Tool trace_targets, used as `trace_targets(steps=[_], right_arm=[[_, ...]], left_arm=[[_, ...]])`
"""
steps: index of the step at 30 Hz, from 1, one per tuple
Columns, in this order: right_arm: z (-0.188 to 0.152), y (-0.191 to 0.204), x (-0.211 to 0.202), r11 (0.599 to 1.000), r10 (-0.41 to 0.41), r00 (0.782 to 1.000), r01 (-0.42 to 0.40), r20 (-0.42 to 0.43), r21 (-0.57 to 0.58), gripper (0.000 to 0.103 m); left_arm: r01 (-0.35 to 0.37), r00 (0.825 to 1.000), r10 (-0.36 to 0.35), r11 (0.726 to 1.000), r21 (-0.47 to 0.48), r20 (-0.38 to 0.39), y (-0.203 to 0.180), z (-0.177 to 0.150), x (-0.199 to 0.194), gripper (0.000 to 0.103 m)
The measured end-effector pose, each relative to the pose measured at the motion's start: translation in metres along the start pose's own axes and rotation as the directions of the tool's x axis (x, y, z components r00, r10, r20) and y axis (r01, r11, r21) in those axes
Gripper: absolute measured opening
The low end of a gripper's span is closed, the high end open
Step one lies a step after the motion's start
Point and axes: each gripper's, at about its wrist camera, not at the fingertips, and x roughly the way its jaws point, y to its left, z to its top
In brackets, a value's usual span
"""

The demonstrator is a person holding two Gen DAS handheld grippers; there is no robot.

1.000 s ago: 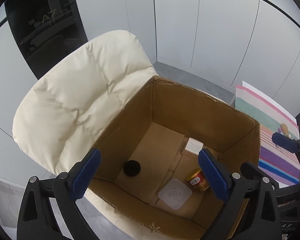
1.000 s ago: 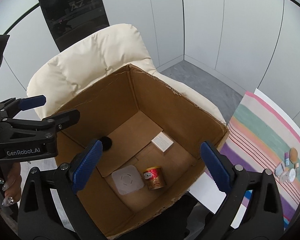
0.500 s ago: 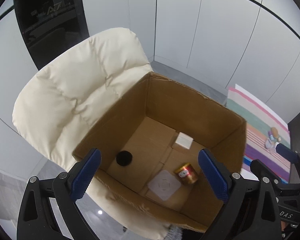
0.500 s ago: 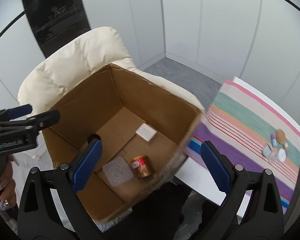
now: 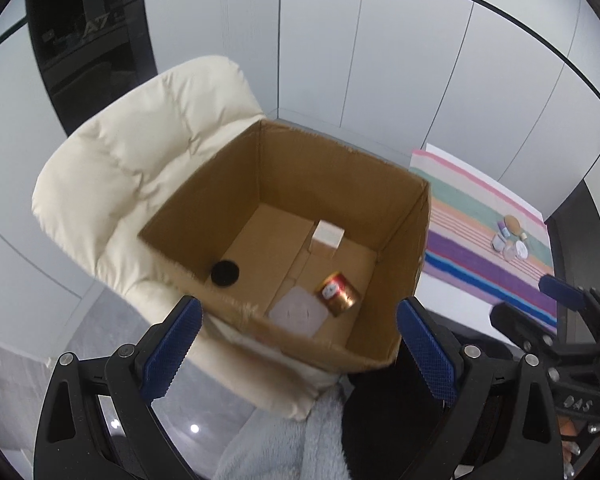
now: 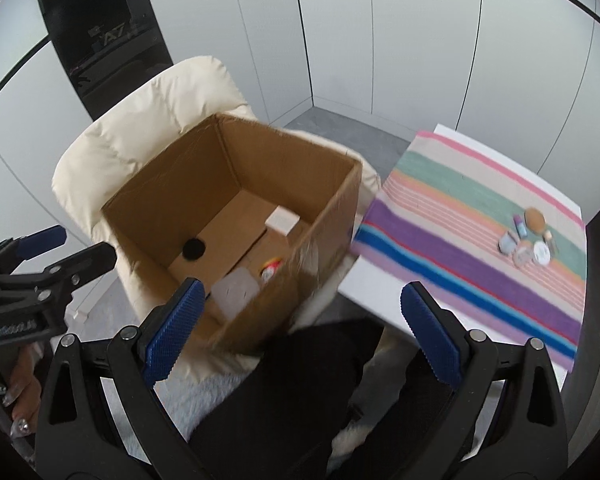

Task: Organize objects
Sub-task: 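Move both open tools back over the cosmetics on the cloth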

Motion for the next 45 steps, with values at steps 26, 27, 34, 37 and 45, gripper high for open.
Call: trace_targets(steps=[26, 27, 34, 37, 45], right_arm=[[-0.03, -0.05, -0.049, 0.991, -0.092, 0.994, 0.085, 0.057, 0.105, 0.1], [-0.032, -0.056, -0.051, 0.988, -0.099, 0.994, 0.092, 0.053, 0.12, 0.1], [-0.049, -0.108, -0.076, 0.956, -0.18, 0.982, 0.163, 0.05, 0.244, 0.1], [-0.061, -0.128, -0.09, 0.933, -0.247, 0.967, 0.221, 0.058, 0.282, 0.1], [-0.096, -0.193, -0.118, 0.855, -0.36, 0.933, 0.323, 0.016, 0.405, 0.1]], left_arm=[[0.064, 0.998, -0.067, 0.993, 0.104, 0.022, -0.06, 0.006, 0.002, 0.099], [0.075, 0.997, -0.077, 0.99, 0.117, 0.018, -0.066, 0.005, 0.003, 0.099], [0.13, 0.989, -0.142, 0.963, 0.235, 0.035, -0.123, 0.007, 0.0, 0.099], [0.142, 0.986, -0.16, 0.948, 0.285, 0.041, -0.151, 0.005, -0.001, 0.099], [0.214, 0.972, -0.234, 0.893, 0.395, 0.002, -0.224, 0.0, 0.007, 0.099]])
